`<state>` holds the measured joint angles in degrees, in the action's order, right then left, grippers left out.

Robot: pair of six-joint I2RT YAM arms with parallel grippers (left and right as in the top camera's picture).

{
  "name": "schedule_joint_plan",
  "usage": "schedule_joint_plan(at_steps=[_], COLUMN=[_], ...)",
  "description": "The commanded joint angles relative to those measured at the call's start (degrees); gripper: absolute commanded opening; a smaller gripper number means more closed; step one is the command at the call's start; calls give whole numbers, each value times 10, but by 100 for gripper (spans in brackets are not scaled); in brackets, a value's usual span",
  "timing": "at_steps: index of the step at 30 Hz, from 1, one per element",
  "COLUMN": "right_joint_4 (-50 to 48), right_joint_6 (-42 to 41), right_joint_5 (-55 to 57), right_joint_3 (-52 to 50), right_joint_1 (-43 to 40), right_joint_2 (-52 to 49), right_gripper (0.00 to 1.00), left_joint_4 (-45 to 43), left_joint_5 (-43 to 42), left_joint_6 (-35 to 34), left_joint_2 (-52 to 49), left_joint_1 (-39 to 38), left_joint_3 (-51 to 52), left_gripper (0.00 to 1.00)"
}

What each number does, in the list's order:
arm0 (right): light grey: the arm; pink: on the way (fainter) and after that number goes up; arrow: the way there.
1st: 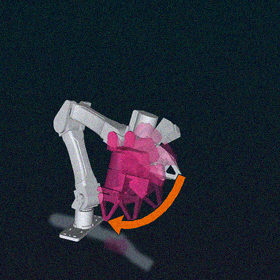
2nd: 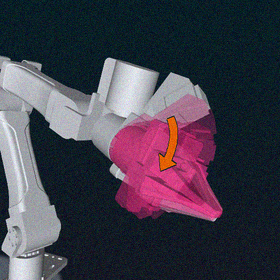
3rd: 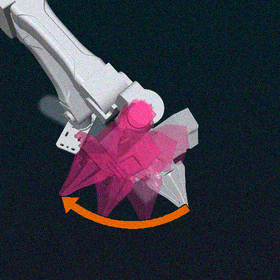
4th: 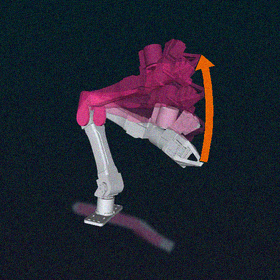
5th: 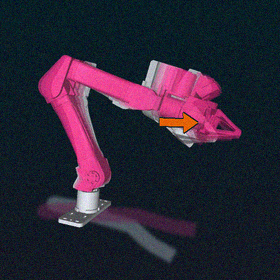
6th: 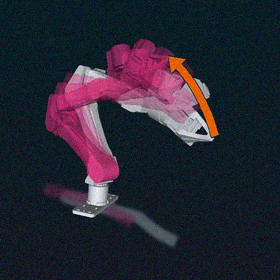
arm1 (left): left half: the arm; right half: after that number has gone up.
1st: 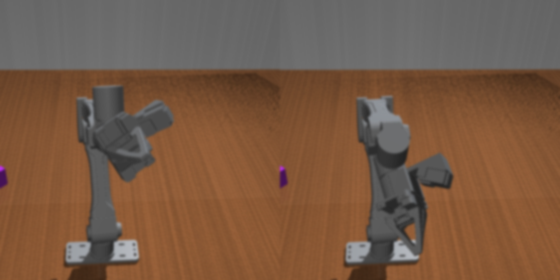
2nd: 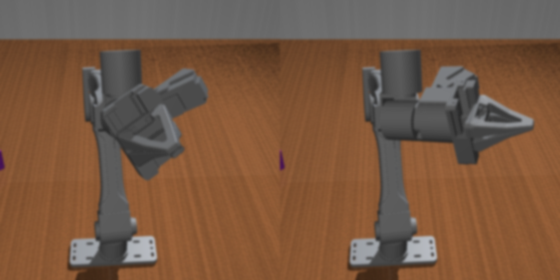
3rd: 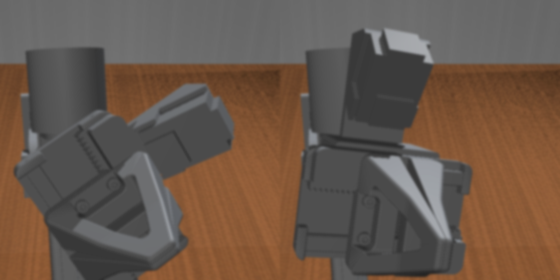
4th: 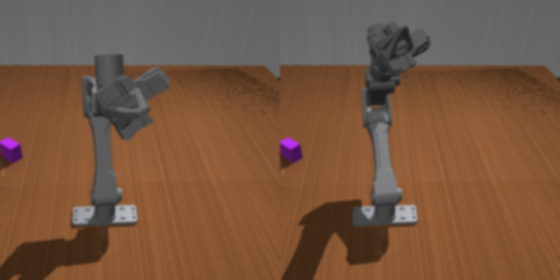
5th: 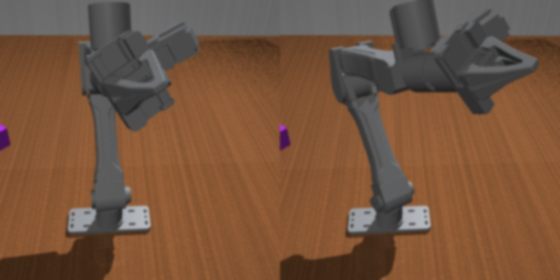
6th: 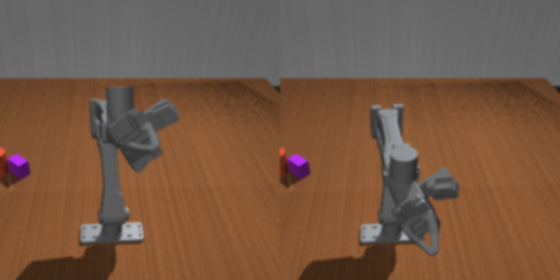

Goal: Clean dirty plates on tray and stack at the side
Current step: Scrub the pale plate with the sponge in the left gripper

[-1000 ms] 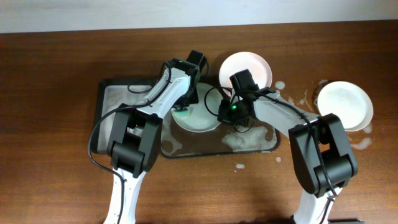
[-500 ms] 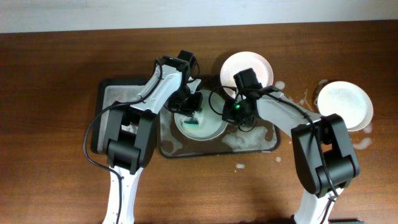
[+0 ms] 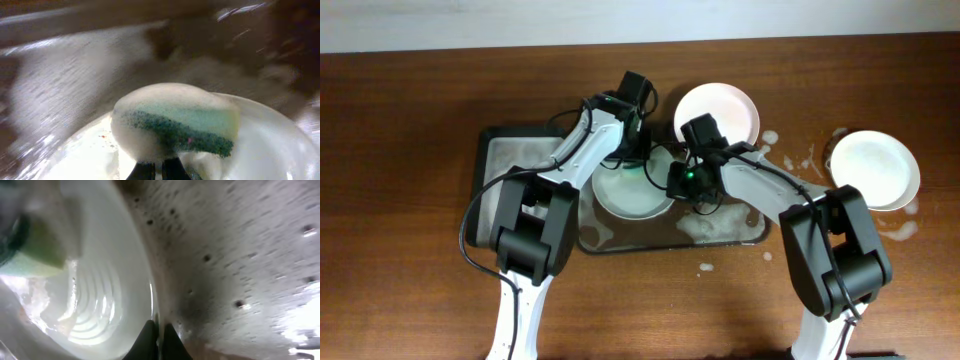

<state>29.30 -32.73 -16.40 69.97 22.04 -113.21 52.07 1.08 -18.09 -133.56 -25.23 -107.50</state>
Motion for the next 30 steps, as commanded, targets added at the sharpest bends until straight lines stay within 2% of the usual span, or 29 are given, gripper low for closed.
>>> schedule_joint_plan(at_steps=[1, 4, 5, 7, 10, 14, 16, 18, 19, 23, 27, 30], right_joint_4=[17, 17, 17, 17, 17, 17, 17, 17, 17, 17, 17, 17], right_joint_6=[23, 23, 23, 23, 23, 23, 23, 23, 23, 23, 23, 23], right_joint_5=[-20, -20, -20, -20, -20, -20, -20, -20, -20, -16, -16, -15], right_joint_3=[-12, -12, -12, -12, -12, -12, -12, -12, -12, -12, -12, -12], right_joint_1=[19, 19, 19, 19, 19, 19, 19, 19, 19, 19, 19, 19], right_joint_2=[-19, -19, -19, -19, -19, -19, -19, -19, -19, -19, -19, -19], right_gripper=[4, 4, 4, 4, 4, 4, 4, 4, 4, 4, 4, 4], left_joint_4=[74, 152, 174, 177, 191, 241, 251, 231, 208, 213, 203, 161], left_joint_5=[158, 148, 94, -59, -230, -242, -216, -162, -71, 152, 241, 232], left_joint_6=[-8, -7, 10, 121, 250, 319, 326, 261, 163, -32, -83, -97], left_joint_2=[-26, -26, -26, -26, -26, -26, -26, -26, -26, -26, -26, -26], left_joint_1=[17, 17, 17, 17, 17, 18, 18, 21, 29, 49, 54, 50], left_joint_3=[17, 17, 17, 17, 17, 17, 17, 17, 17, 17, 17, 17], left_gripper=[1, 1, 0, 0, 0, 0, 1, 0, 0, 1, 1, 0])
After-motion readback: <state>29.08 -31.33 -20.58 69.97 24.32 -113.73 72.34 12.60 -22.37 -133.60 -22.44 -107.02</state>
